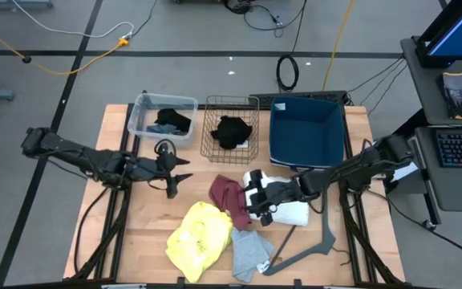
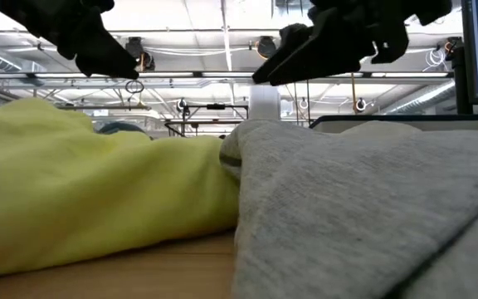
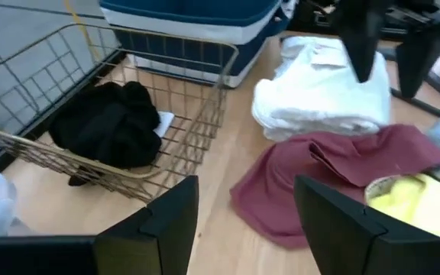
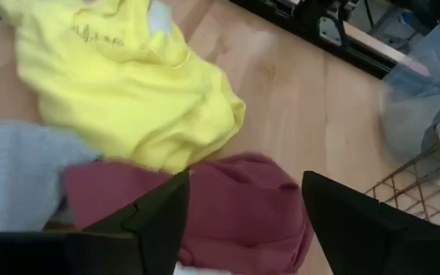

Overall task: Pick & Place Cloths
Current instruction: Put the pink underwear into the black mesh basket

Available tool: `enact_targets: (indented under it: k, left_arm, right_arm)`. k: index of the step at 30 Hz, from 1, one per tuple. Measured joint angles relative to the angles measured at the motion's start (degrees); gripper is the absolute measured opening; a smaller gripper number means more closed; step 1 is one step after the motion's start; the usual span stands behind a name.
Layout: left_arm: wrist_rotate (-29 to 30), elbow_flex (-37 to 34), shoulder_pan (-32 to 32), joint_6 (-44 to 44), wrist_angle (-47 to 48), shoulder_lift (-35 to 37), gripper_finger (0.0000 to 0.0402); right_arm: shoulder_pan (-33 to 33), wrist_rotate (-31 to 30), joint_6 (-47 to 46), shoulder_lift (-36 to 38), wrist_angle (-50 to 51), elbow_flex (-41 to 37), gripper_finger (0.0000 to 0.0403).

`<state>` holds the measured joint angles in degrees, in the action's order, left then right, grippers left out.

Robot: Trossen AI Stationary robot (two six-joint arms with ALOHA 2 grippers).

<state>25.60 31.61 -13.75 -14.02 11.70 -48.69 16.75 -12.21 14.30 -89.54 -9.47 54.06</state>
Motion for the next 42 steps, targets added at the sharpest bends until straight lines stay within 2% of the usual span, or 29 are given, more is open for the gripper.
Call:
enact_targets:
  k: [14, 25, 34, 42]
  left_arm:
    - [4.0, -4.5, -5.3, -1.5, -2.6, 1.7, 0.0214]
    - [4.0, -8.3, -5.6, -1.5, -2.7, 6.6, 0.0214]
    - [4.0, -8.7, -5.6, -1.1, -2.6, 6.9, 0.0214]
    - [4.0, -8.7, -5.5, -0.7, -2.5, 6.8, 0.0214]
  right_arm:
    - [-5.0, 0.2, 0.1, -9.7, 2.5, 8.2, 0.0259]
    - [-7.1, 0.3, 0.0, -13.7, 1.0, 8.2, 0.0262]
    - [-9.2, 0.6, 0.0, -14.7, 0.8, 8.1, 0.0262]
    - [-10.1, 6.5, 0.0, -14.7, 1.1, 8.1, 0.0238]
